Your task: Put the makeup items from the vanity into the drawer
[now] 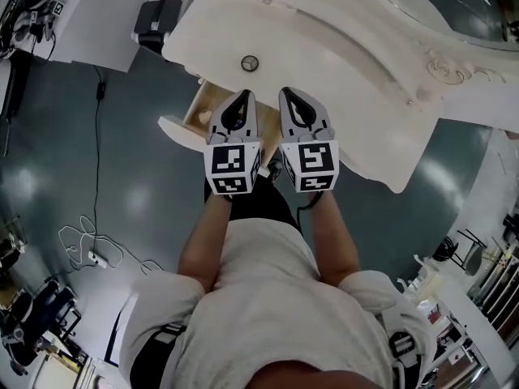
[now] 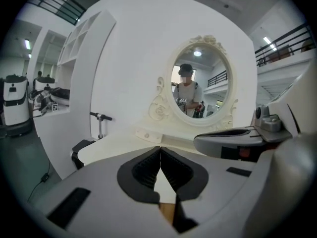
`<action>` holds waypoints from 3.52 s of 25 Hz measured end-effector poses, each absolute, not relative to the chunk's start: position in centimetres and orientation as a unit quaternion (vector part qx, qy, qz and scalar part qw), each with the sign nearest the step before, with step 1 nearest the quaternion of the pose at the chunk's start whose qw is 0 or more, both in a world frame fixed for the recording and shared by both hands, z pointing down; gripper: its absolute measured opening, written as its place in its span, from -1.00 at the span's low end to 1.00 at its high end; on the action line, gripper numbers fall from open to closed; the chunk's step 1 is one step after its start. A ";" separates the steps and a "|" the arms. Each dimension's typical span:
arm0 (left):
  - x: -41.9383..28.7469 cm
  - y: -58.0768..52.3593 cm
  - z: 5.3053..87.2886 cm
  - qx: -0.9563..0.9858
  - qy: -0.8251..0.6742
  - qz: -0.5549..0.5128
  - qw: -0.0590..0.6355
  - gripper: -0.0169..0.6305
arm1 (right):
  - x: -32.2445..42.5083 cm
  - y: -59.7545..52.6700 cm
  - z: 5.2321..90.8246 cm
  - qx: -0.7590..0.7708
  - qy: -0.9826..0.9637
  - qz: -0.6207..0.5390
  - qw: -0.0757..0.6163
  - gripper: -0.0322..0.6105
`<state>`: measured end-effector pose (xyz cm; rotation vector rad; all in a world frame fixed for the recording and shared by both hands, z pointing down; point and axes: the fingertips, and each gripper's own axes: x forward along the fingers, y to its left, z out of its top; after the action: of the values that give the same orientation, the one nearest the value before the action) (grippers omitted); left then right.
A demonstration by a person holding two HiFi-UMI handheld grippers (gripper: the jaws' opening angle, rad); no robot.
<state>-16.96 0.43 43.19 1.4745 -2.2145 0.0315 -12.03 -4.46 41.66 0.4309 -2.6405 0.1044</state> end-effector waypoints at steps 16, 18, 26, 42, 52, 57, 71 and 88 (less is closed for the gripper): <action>-21.7 -2.6 51.4 0.644 -0.696 0.201 0.247 -0.92 | -13.5 -5.7 46.2 0.219 -0.927 0.100 0.286 -0.86; -21.4 -3.4 52.3 0.658 -0.676 0.220 0.247 -0.92 | -13.2 -5.8 46.6 0.231 -0.924 0.110 0.286 -0.86; -20.9 -5.2 56.4 0.683 -0.612 0.306 0.255 -0.63 | -11.6 -5.5 48.0 0.285 -0.903 0.144 0.286 -0.86; -21.6 -7.4 61.2 0.703 -0.549 0.351 0.285 -0.23 | -10.0 -6.7 48.5 0.356 -0.876 0.167 0.278 -0.86; -22.2 -7.5 62.9 0.684 -0.546 0.380 0.300 -0.20 | -8.6 -6.6 48.4 0.372 -0.869 0.167 0.280 -0.86; -21.9 -7.4 62.6 0.687 -0.552 0.378 0.284 -0.29 | -7.9 -6.2 48.4 0.379 -0.866 0.167 0.281 -0.86; -19.4 -4.2 59.7 0.698 -0.575 0.337 0.263 -0.30 | -7.8 -4.1 48.0 0.351 -0.878 0.160 0.283 -0.86; -10.6 1.4 59.6 0.718 -0.545 0.351 0.254 -0.31 | -1.5 -0.2 50.6 0.362 -0.869 0.192 0.278 -0.86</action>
<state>-10.56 1.37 59.57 1.9499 -1.4813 0.9541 -1.51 -0.20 50.59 0.9725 -2.3323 0.5148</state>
